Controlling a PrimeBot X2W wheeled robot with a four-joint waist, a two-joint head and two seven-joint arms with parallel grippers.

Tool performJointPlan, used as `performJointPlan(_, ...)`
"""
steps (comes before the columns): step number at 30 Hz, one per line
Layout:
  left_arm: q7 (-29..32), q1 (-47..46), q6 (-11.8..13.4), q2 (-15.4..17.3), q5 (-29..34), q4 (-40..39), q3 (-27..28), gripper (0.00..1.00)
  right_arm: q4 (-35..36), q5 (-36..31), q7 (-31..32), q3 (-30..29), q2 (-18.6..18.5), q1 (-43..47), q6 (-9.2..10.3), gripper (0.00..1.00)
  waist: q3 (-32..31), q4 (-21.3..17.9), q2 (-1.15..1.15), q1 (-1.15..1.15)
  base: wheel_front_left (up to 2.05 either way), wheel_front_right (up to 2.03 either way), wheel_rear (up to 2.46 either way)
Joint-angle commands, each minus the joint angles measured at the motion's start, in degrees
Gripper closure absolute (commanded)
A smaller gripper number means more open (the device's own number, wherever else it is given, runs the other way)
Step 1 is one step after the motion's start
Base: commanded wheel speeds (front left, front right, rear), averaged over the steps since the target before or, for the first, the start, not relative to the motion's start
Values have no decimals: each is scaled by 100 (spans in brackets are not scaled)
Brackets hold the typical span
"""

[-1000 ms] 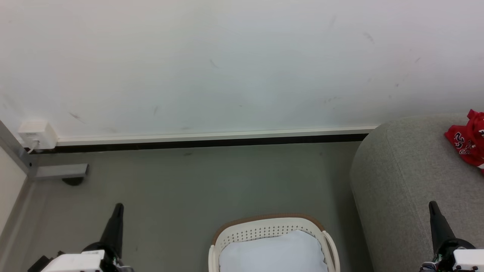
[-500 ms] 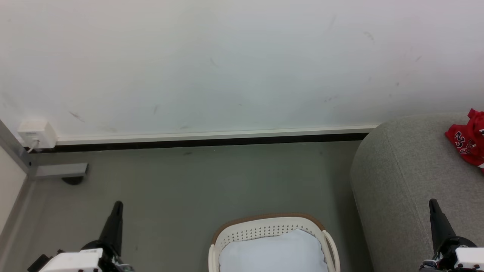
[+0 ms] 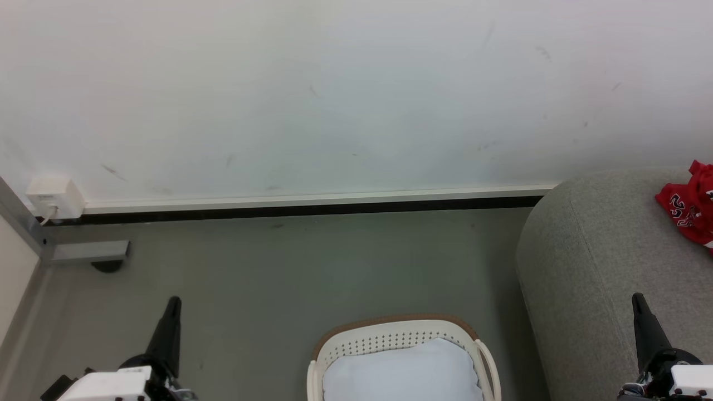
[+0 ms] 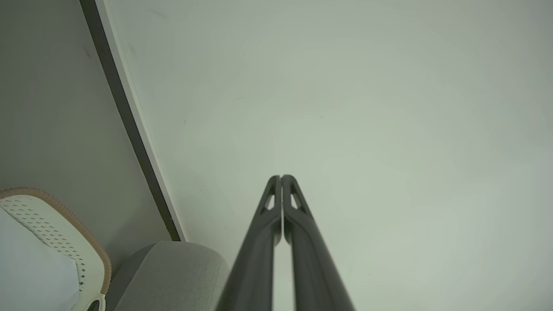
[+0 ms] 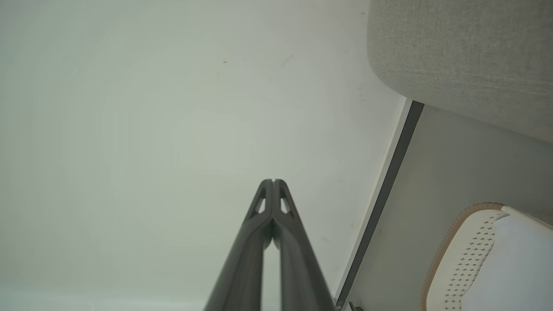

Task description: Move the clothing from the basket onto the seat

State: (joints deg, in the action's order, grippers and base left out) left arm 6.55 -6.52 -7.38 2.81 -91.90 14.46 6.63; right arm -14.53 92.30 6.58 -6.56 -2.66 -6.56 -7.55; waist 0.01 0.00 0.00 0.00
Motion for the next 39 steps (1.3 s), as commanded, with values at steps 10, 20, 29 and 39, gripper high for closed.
performJointPlan(10,30,-42,-24,10,-78,-10,20,100,27,4,27,-20,-41,-33,12,100,0,0,0,0,0,0,0)
performJointPlan(20,30,-42,-24,10,-77,-10,20,100,27,4,27,-20,-41,-33,12,100,0,0,0,0,0,0,0)
performJointPlan(29,30,-42,-24,10,-77,-10,20,100,27,4,27,-20,-41,-33,12,100,0,0,0,0,0,0,0)
performJointPlan(39,30,-42,-24,10,-77,-10,20,100,27,5,26,-19,-41,-33,12,100,0,0,0,0,0,0,0)
